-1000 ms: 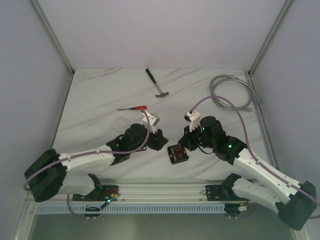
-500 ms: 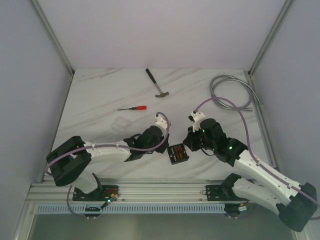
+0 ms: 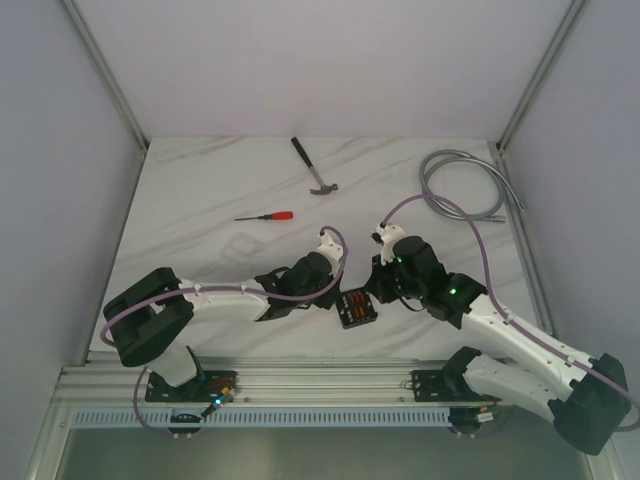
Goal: Snap on the fuse box
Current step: Install the fuse at the fuse box base.
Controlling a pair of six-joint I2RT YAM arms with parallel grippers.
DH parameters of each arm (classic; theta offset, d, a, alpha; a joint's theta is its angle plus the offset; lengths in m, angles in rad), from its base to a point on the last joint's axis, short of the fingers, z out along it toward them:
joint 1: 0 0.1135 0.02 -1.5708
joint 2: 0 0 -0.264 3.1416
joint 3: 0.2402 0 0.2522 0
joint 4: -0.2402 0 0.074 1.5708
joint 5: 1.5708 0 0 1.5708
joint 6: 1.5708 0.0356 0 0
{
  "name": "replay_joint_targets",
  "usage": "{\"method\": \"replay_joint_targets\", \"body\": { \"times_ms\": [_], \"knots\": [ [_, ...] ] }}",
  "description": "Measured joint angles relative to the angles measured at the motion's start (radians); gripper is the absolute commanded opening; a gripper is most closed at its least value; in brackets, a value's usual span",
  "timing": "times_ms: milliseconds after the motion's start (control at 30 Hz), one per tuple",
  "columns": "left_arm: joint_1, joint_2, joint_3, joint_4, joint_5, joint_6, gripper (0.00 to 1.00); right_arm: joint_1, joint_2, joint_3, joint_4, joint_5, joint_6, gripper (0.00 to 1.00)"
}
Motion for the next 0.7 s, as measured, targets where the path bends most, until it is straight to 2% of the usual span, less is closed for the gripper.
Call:
{"method": "replay_joint_targets", "body": {
  "times_ms": [300, 700],
  "knots": [
    [0.000, -0.001, 0.002, -0.032, -0.007, 0.000, 0.36, 0.029, 0.045, 0.000, 0.000, 0.014, 0.004, 0.00],
    [0.008, -0.006, 0.030, -0.115, -0.115, 0.004, 0.34, 0.117, 0.151, 0.001, 0.009, 0.096, 0.021, 0.00]
  ]
}}
